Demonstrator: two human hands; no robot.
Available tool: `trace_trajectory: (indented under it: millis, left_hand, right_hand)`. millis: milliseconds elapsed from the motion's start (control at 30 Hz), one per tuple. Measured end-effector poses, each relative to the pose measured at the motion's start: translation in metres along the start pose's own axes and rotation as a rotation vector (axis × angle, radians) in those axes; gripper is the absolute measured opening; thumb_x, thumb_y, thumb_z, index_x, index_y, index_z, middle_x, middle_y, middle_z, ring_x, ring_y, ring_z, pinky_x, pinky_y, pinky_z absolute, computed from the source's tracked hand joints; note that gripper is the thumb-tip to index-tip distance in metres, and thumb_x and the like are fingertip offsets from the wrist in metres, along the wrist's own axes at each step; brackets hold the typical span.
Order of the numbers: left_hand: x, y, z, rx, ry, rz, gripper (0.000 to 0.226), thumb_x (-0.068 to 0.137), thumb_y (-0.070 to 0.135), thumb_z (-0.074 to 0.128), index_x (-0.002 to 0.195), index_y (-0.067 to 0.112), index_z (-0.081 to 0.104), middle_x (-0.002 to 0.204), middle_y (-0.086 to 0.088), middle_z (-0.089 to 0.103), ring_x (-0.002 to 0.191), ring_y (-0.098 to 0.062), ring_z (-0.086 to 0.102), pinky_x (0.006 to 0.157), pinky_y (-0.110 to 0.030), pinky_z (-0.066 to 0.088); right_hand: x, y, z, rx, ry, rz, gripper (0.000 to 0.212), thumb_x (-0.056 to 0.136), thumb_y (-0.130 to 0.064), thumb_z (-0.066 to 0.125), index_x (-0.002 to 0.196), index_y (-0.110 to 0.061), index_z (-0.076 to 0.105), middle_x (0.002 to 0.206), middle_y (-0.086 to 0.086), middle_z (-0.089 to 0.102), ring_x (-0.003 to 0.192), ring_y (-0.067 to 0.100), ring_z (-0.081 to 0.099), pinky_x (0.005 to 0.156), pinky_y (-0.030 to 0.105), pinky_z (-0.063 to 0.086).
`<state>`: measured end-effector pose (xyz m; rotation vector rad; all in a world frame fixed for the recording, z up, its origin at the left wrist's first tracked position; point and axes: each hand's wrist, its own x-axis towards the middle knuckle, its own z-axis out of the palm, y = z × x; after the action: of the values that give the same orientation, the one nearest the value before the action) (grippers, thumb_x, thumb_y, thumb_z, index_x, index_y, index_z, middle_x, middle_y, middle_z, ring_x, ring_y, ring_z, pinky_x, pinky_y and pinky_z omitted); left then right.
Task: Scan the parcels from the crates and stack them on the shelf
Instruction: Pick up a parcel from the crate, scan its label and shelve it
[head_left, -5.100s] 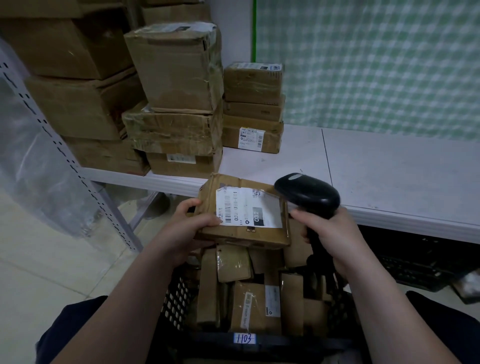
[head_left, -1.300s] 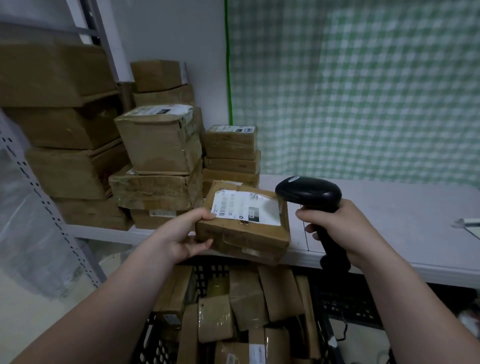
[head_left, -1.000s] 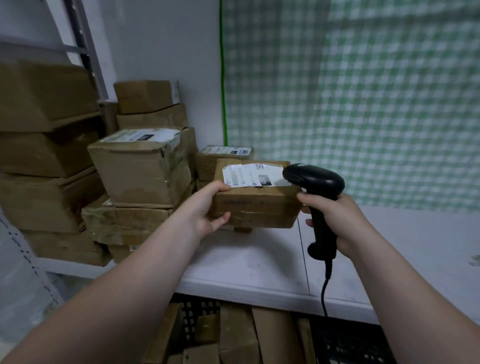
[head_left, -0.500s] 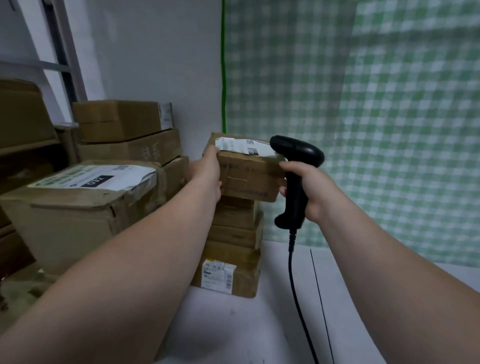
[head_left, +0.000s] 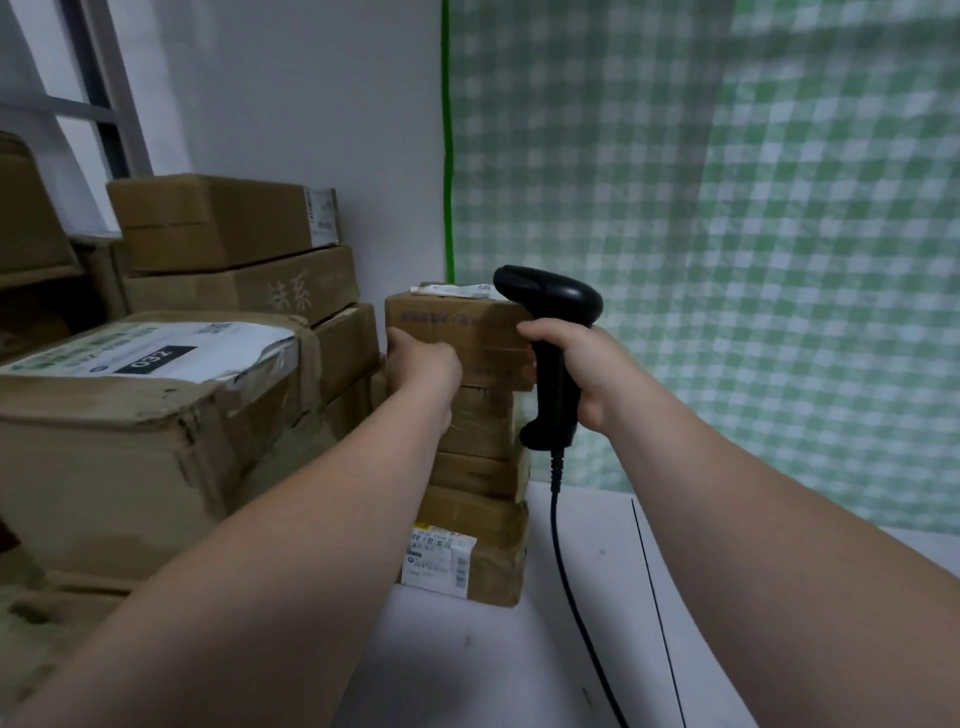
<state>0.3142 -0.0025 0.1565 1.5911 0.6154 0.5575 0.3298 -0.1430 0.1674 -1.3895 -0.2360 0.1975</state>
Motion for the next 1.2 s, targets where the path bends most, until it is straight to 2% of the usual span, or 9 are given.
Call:
trace_trajectory:
  millis: [100,200,333,433,567,733,833,933,1200]
  left_hand:
    - [-0.029,-0.007,-0.012,0.005,-0.08,0.047,0.057,0.098,0.008,0.043,0.151,0.023,0.028,0.146,-0.005,0.041,0.121,-0.026,0.05,0.102,-0.036,0.045]
    - [-0.068,-0.02,-0.039,0.027,-0.239,0.04,0.038,0.097,0.005,0.047,0.132,0.02,0.054,0.116,-0.004,0.057,0.091,-0.015,0.057,0.083,-0.032,0.056]
    - [-0.117,-0.048,-0.082,0.26,-0.435,0.056,0.028,0.095,0.007,0.052,0.119,0.019,0.062,0.109,-0.009,0.064,0.091,-0.017,0.062,0.076,-0.03,0.056]
    - [-0.146,-0.077,-0.118,0.426,-0.584,0.03,0.023,0.093,0.01,0.055,0.111,0.019,0.066,0.099,-0.009,0.068,0.082,-0.017,0.062,0.073,-0.031,0.055]
    - [-0.179,-0.12,-0.172,0.593,-0.805,-0.073,0.019,0.093,0.012,0.056,0.109,0.018,0.064,0.095,-0.003,0.066,0.078,-0.013,0.061,0.066,-0.026,0.052]
    - [-0.195,-0.194,-0.227,0.817,-0.73,-0.111,0.017,0.09,0.011,0.054,0.094,0.007,0.07,0.087,-0.007,0.062,0.072,-0.016,0.055,0.061,-0.023,0.047]
    - [-0.199,-0.243,-0.247,0.976,-0.673,-0.188,0.026,0.091,0.02,0.058,0.114,0.011,0.067,0.109,-0.006,0.064,0.088,-0.018,0.058,0.071,-0.022,0.047]
    - [-0.199,-0.289,-0.26,1.042,-0.585,-0.274,0.053,0.09,0.033,0.061,0.138,0.015,0.047,0.135,-0.009,0.054,0.118,-0.025,0.054,0.086,-0.027,0.042]
    - [-0.185,-0.364,-0.265,1.059,-0.435,-0.339,0.07,0.089,0.055,0.049,0.139,0.008,0.037,0.133,-0.022,0.048,0.115,-0.039,0.051,0.093,-0.042,0.043]
  right_hand:
    - [-0.02,0.006,-0.005,-0.039,0.032,-0.012,0.014,0.082,-0.018,0.072,0.094,-0.015,0.066,0.099,0.01,0.068,0.097,0.029,0.065,0.092,0.044,0.053]
    - [-0.056,0.016,-0.01,-0.062,0.04,0.017,0.016,0.083,-0.014,0.071,0.098,-0.015,0.065,0.105,0.013,0.069,0.101,0.029,0.067,0.086,0.041,0.056]
    - [-0.121,0.039,-0.01,-0.086,0.038,0.1,0.029,0.082,-0.009,0.07,0.11,-0.005,0.063,0.093,0.011,0.068,0.079,0.023,0.07,0.06,0.028,0.056]
    - [-0.173,0.061,-0.004,-0.161,0.008,0.164,0.025,0.082,-0.005,0.07,0.106,0.001,0.063,0.083,0.01,0.061,0.061,0.017,0.063,0.054,0.025,0.052]
    - [-0.235,0.098,0.012,-0.305,-0.088,0.217,0.016,0.081,-0.006,0.071,0.096,-0.002,0.067,0.075,0.008,0.063,0.059,0.016,0.06,0.053,0.025,0.048]
    - [-0.291,0.147,0.032,-0.429,-0.213,0.313,0.011,0.08,-0.009,0.072,0.089,-0.002,0.07,0.07,0.01,0.062,0.062,0.017,0.058,0.057,0.027,0.047]
    - [-0.314,0.178,0.038,-0.452,-0.231,0.364,0.008,0.08,-0.008,0.072,0.087,-0.007,0.068,0.065,0.007,0.061,0.06,0.014,0.056,0.054,0.022,0.045]
    - [-0.328,0.208,0.041,-0.492,-0.244,0.417,0.012,0.08,-0.007,0.071,0.09,-0.01,0.065,0.066,0.006,0.06,0.06,0.014,0.056,0.054,0.022,0.044]
    - [-0.337,0.26,0.045,-0.513,-0.146,0.521,0.01,0.08,-0.011,0.072,0.085,-0.016,0.065,0.072,0.0,0.061,0.066,0.012,0.057,0.06,0.025,0.043]
